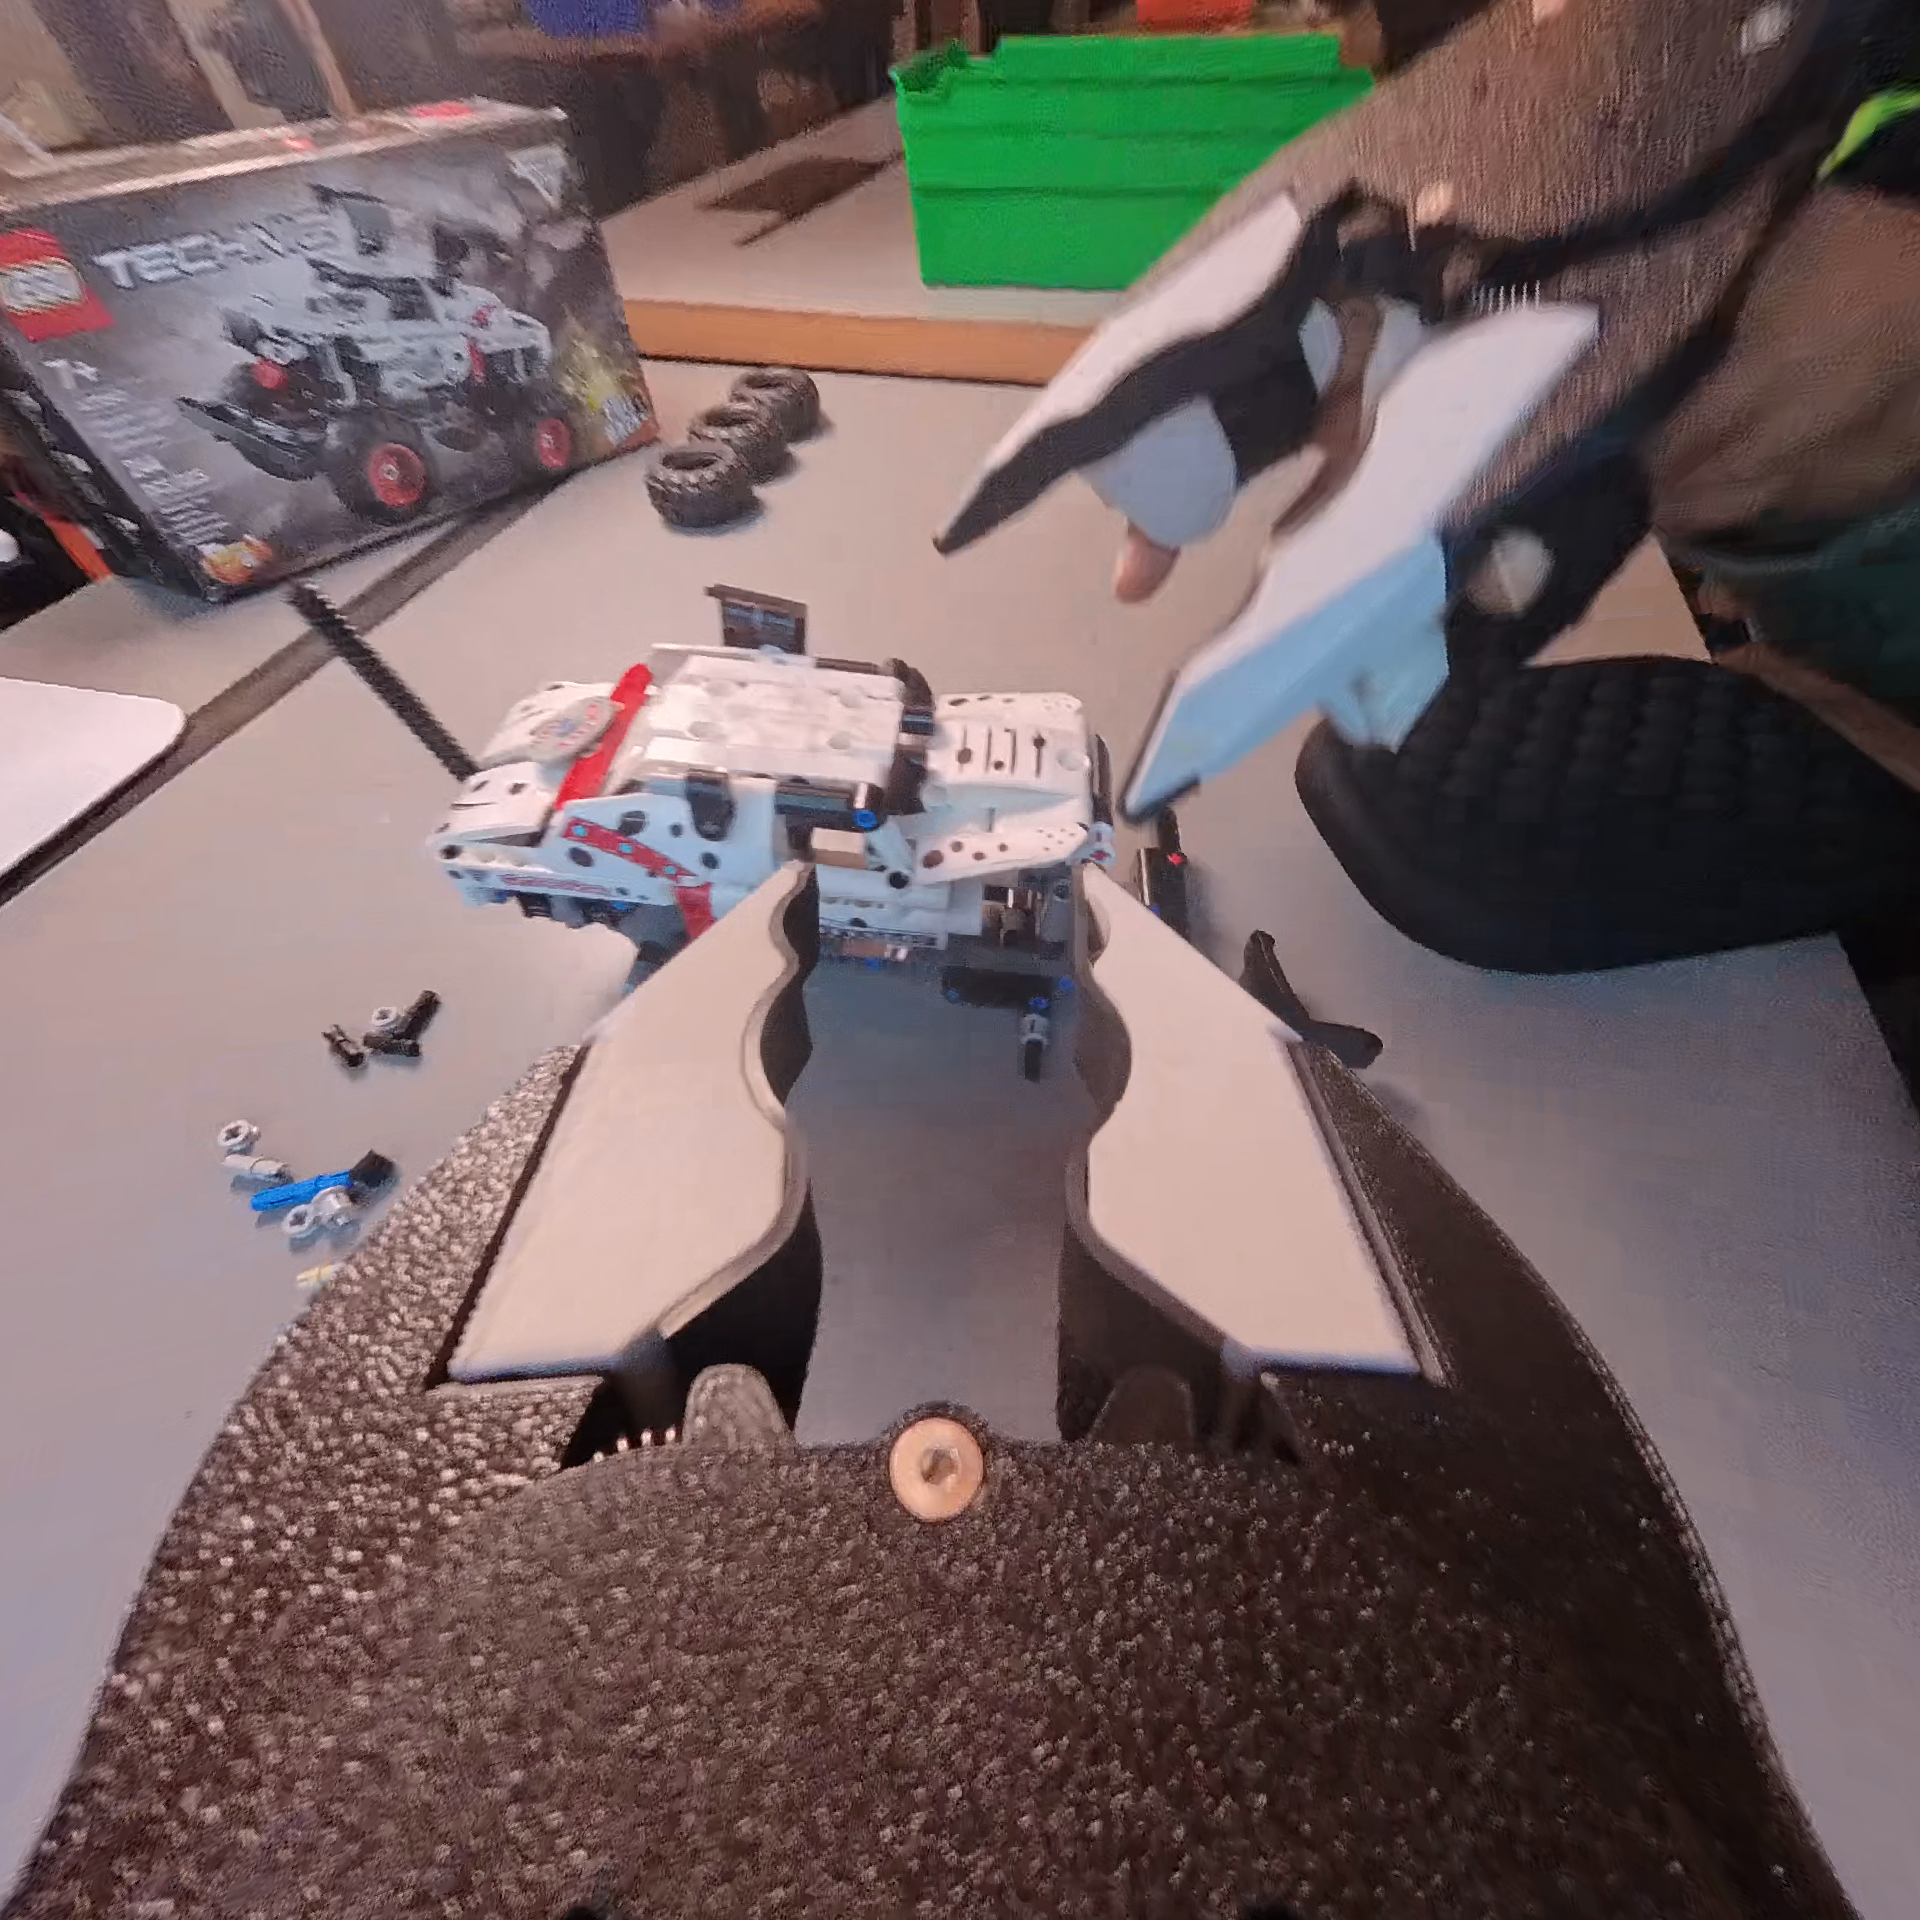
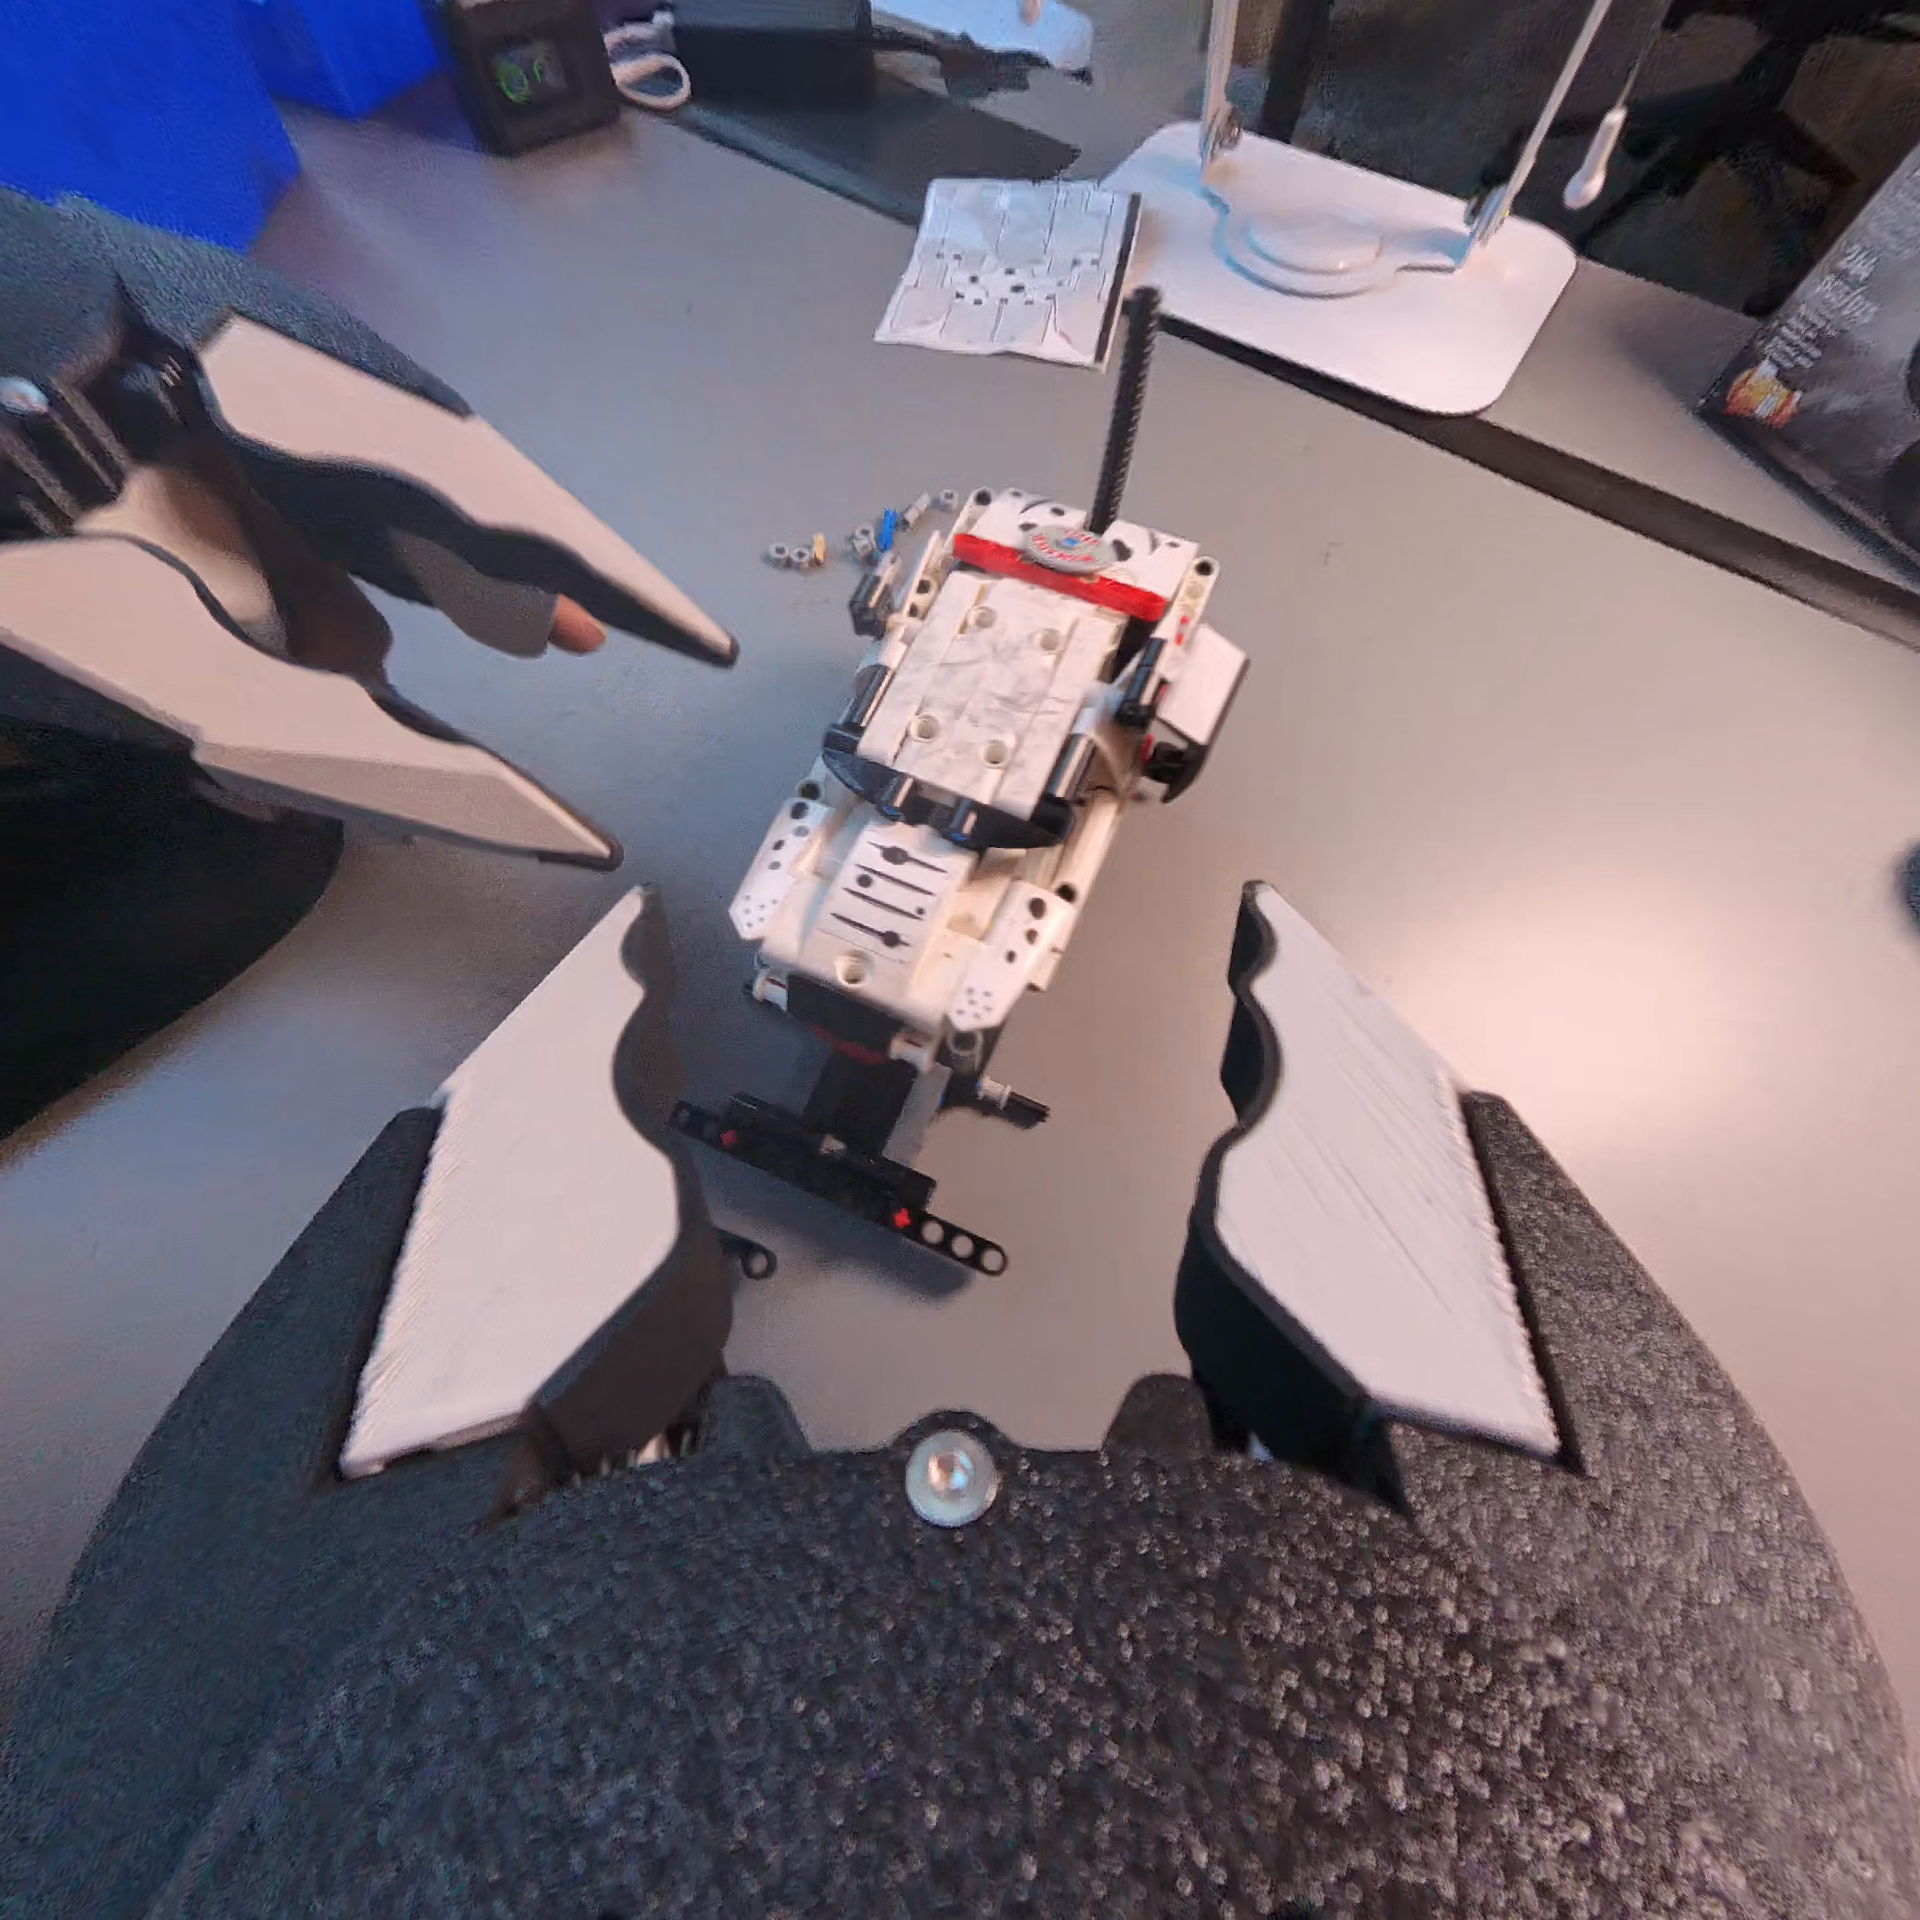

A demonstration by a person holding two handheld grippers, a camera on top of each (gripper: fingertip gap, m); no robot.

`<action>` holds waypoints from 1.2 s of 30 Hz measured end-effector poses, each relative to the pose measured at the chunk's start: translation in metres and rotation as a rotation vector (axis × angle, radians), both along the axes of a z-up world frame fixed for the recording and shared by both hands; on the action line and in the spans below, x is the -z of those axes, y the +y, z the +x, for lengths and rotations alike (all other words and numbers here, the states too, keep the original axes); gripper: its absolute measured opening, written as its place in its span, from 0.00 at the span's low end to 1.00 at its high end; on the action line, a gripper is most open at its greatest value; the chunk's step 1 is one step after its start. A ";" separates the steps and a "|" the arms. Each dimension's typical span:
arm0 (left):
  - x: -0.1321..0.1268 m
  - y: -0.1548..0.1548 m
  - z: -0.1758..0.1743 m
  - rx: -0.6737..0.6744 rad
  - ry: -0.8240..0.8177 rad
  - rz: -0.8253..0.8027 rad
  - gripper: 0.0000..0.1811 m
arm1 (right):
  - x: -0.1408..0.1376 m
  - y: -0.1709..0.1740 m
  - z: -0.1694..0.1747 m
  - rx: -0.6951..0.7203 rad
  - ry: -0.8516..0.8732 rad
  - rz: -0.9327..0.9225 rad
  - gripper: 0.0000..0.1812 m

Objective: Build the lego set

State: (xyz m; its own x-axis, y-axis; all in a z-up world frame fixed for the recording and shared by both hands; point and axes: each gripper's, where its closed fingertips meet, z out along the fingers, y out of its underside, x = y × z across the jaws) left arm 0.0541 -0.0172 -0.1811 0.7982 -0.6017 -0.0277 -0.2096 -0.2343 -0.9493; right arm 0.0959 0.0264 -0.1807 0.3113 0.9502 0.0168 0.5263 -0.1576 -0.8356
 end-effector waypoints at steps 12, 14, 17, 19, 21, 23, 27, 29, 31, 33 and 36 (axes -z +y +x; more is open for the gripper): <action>-0.022 0.000 -0.092 -0.331 0.002 0.193 0.23 | 0.044 0.004 -0.019 -0.753 -0.334 0.227 0.45; -0.019 0.000 -0.094 -0.330 -0.005 0.184 0.23 | 0.044 0.012 -0.014 -0.907 -0.408 0.194 0.44; -0.016 0.000 -0.093 -0.319 -0.005 0.175 0.24 | 0.048 0.048 -0.014 -0.990 -0.617 0.375 0.43; -0.012 0.000 -0.092 -0.316 0.012 0.161 0.24 | 0.044 0.071 -0.014 -0.961 -0.734 0.462 0.47; -0.008 0.001 -0.089 -0.303 0.023 0.151 0.24 | 0.030 0.074 -0.021 -0.922 -0.665 0.451 0.46; -0.005 0.001 -0.086 -0.293 0.026 0.141 0.24 | 0.019 0.072 -0.023 -0.861 -0.559 0.426 0.45; -0.002 0.001 -0.085 -0.281 0.021 0.131 0.24 | 0.004 0.026 -0.001 -0.853 -0.312 0.267 0.33; -0.002 0.001 -0.085 -0.280 0.011 0.130 0.23 | 0.007 -0.010 0.017 -0.907 -0.254 0.158 0.27; -0.004 0.001 -0.084 -0.271 0.004 0.138 0.22 | 0.018 -0.044 0.031 -0.971 -0.232 0.085 0.23; -0.007 -0.002 -0.080 -0.247 0.006 0.159 0.18 | 0.038 -0.064 0.040 -1.006 -0.272 0.081 0.22; -0.021 -0.012 -0.063 -0.165 0.023 0.249 0.11 | 0.068 -0.072 0.041 -1.011 -0.342 0.120 0.17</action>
